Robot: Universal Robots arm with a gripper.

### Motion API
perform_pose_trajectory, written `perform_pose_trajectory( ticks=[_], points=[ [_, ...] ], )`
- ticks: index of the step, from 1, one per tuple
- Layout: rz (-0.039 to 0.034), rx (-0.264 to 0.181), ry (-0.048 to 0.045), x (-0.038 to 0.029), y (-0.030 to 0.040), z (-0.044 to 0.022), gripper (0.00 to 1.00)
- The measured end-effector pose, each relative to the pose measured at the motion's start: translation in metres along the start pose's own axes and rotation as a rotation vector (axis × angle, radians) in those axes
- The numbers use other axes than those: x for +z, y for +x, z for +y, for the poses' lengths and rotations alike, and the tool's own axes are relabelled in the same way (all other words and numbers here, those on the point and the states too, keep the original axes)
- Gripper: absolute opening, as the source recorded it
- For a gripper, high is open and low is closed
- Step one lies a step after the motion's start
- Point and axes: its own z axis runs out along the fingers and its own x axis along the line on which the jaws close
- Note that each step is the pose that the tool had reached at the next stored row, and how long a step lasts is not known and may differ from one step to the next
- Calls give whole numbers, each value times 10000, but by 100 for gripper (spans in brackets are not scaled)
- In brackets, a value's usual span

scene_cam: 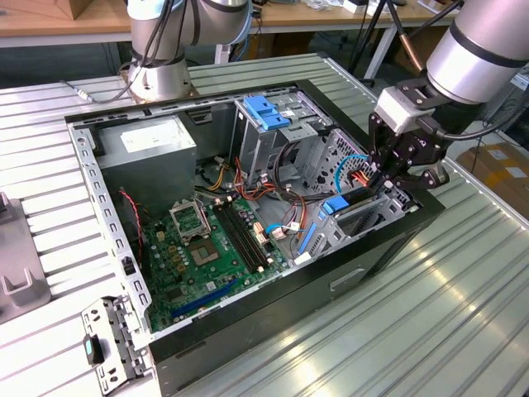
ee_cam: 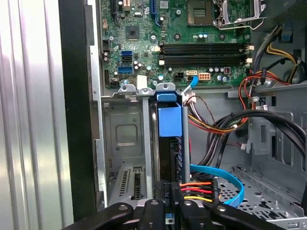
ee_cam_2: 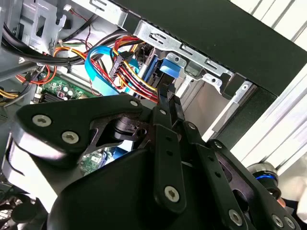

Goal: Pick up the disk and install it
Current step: 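Insert the first disk wire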

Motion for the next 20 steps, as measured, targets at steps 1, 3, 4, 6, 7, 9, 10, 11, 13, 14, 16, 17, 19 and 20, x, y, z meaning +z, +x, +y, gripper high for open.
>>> perform_pose_trajectory(
  ticks=[1, 3, 4, 6, 7, 9, 10, 11, 13, 14, 16, 17, 19, 20],
  points=[
    [2, 54, 4, 2, -3, 1, 17],
    [13, 267, 20, 8, -14, 2, 17],
    [17, 337, 25, 10, -16, 2, 17],
    [29, 552, 40, 16, -23, 3, 17],
    [34, 614, 45, 17, -28, 3, 17],
    [36, 662, 49, 19, -51, 13, 17],
    [36, 662, 49, 20, -61, 20, 17],
    [36, 660, 49, 20, -73, 28, 17],
    [35, 655, 48, 23, -100, 40, 17],
    [34, 645, 47, 25, -118, 43, 17],
    [35, 636, 47, 29, -163, 51, 17],
    [34, 630, 46, 30, -165, 52, 17],
    [33, 531, 39, 31, -165, 53, 17],
    [29, 464, 35, 31, -166, 53, 17]
  ],
)
